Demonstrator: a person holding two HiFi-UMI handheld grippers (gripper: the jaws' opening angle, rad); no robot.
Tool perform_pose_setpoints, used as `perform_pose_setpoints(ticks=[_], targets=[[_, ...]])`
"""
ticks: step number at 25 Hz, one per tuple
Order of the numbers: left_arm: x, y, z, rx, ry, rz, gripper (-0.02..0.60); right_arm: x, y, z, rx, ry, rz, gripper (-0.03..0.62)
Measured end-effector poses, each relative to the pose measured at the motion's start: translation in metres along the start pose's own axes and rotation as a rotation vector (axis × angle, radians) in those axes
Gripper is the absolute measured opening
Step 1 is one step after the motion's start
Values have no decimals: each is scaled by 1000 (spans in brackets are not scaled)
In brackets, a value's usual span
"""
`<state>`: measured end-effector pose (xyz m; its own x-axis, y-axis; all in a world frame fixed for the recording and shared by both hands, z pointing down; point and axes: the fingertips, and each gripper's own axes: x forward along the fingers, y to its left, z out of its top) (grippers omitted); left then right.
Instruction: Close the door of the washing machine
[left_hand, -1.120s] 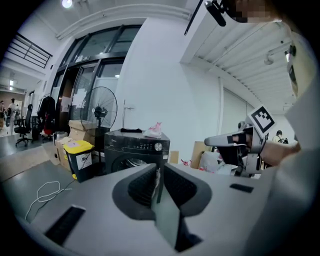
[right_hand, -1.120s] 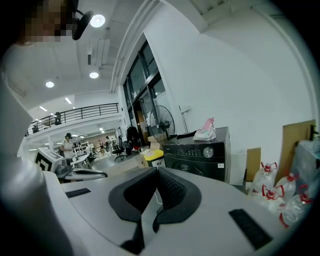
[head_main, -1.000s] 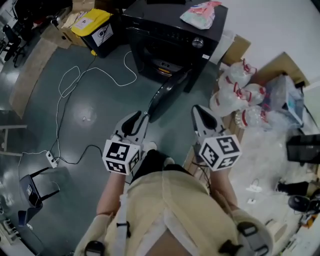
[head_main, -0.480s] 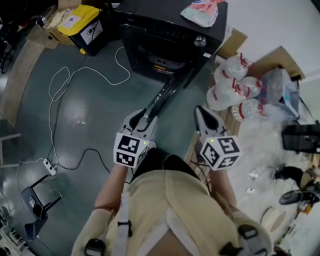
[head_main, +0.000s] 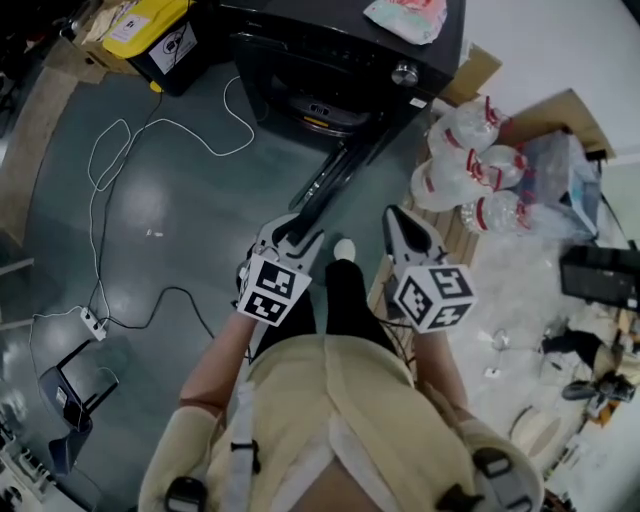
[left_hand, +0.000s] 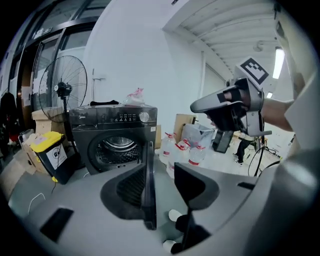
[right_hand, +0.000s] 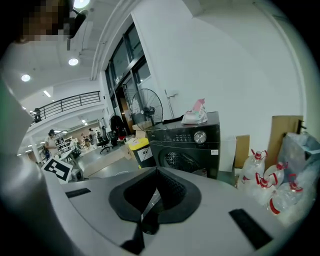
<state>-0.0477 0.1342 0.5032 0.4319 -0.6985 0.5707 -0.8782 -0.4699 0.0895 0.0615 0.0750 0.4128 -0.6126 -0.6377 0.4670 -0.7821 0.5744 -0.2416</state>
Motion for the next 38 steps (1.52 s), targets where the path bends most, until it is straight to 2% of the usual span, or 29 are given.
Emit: perform_pose_setpoints(ticks=[9, 16, 21, 30, 38], targets=[[57, 8, -10, -55, 115, 59, 163, 54, -42, 13, -10, 63, 86, 5], [97, 17, -5, -52, 186, 91, 161, 91, -70, 16, -2, 122, 160, 5], [114, 16, -14, -5, 257, 121, 161, 110, -84, 15, -10, 159, 202, 5], [139, 24, -23, -66, 320, 192, 160, 132, -108, 0, -19, 230, 257, 5], [149, 27, -25, -69, 371, 203, 120, 143, -116, -1, -6, 252, 286, 5]])
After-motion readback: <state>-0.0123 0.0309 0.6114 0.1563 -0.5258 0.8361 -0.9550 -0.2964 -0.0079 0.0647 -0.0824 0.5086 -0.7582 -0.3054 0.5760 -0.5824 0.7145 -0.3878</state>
